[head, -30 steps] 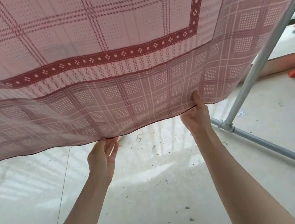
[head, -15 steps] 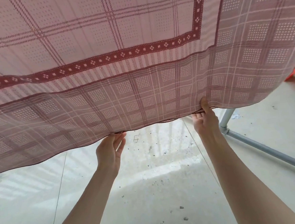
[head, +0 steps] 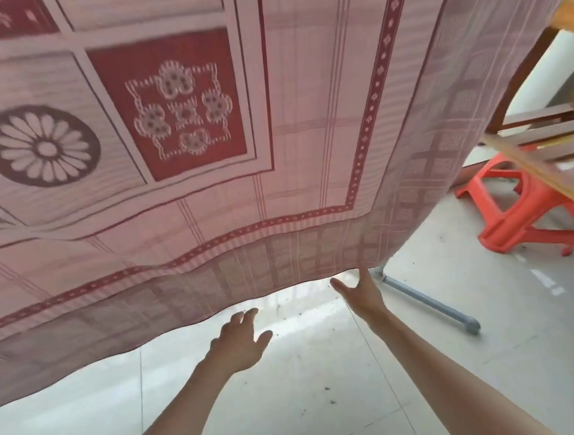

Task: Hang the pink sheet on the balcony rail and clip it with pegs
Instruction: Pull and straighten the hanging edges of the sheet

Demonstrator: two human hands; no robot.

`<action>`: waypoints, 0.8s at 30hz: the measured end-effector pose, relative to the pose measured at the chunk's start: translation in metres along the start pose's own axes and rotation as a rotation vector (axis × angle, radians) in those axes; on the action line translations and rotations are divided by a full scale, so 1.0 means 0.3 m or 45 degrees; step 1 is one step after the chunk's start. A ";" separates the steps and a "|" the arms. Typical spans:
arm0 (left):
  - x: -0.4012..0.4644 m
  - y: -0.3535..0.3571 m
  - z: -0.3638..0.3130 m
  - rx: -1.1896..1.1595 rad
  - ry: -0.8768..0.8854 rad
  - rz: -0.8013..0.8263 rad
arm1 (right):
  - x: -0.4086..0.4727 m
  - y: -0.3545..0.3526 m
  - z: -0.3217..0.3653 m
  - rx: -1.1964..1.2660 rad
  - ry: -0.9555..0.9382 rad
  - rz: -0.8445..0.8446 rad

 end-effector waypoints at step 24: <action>-1.150 -1.344 -1.494 0.071 0.653 -0.574 | -0.772 -1.699 1.331 -0.514 -0.697 -0.261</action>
Point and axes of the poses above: each hand's wrist, its own x-axis towards the middle knuckle, its own y-axis out of the palm, z = x × y, the point moved 5 cm from there along x, towards the middle knuckle, and after that the axes turned 1 degree about -z, right-handed, at the moved point
